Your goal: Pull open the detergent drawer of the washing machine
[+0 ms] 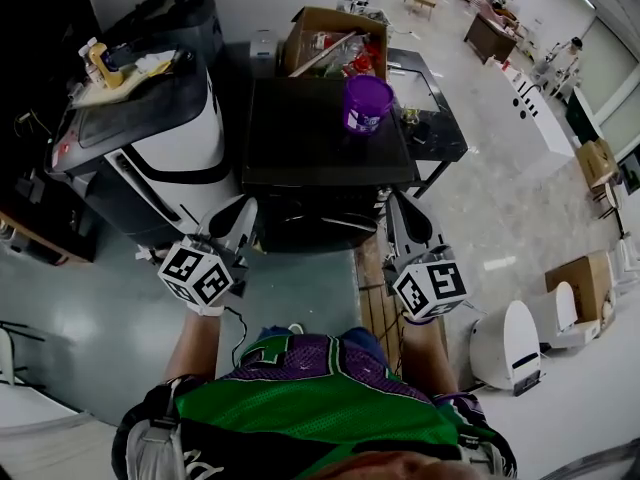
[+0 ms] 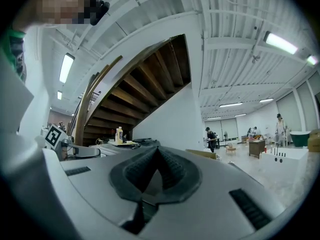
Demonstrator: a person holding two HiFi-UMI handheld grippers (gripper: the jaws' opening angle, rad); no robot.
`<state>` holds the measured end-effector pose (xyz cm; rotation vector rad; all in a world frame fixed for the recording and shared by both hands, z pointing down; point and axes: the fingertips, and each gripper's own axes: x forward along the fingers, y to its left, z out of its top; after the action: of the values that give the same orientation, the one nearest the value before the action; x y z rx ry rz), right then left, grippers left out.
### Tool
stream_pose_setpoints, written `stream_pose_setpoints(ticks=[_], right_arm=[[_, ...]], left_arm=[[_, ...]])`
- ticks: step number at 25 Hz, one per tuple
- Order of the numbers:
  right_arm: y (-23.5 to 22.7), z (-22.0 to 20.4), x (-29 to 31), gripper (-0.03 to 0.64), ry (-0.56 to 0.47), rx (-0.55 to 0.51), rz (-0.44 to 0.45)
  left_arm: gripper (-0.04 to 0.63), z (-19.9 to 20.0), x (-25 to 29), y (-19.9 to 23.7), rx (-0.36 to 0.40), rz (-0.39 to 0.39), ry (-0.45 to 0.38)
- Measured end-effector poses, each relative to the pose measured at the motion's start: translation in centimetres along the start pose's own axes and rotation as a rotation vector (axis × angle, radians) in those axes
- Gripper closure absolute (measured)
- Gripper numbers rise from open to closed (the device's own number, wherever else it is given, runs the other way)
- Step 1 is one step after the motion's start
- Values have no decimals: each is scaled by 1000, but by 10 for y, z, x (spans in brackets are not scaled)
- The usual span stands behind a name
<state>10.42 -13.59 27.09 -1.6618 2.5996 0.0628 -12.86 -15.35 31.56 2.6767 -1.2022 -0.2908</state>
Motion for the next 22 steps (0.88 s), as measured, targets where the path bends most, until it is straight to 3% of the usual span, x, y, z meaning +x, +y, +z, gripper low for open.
stream_pose_setpoints(ticks=[7, 10, 12, 16, 22], right_arm=[[-10, -5, 19, 615, 12, 7, 70], [-18, -3, 24, 615, 6, 1, 90], [-22, -2, 26, 615, 9, 2, 91], [-28, -4, 32, 615, 13, 6, 104], [-39, -22, 50, 615, 43, 9, 103]], left_arm=[[573, 6, 16, 0, -106, -21, -59], [397, 5, 25, -7, -195, -86, -72], [362, 3, 30, -8, -269, -135, -89], [359, -21, 42, 4, -372, -158, -89], [359, -79, 62, 32, -410, -140, 2]])
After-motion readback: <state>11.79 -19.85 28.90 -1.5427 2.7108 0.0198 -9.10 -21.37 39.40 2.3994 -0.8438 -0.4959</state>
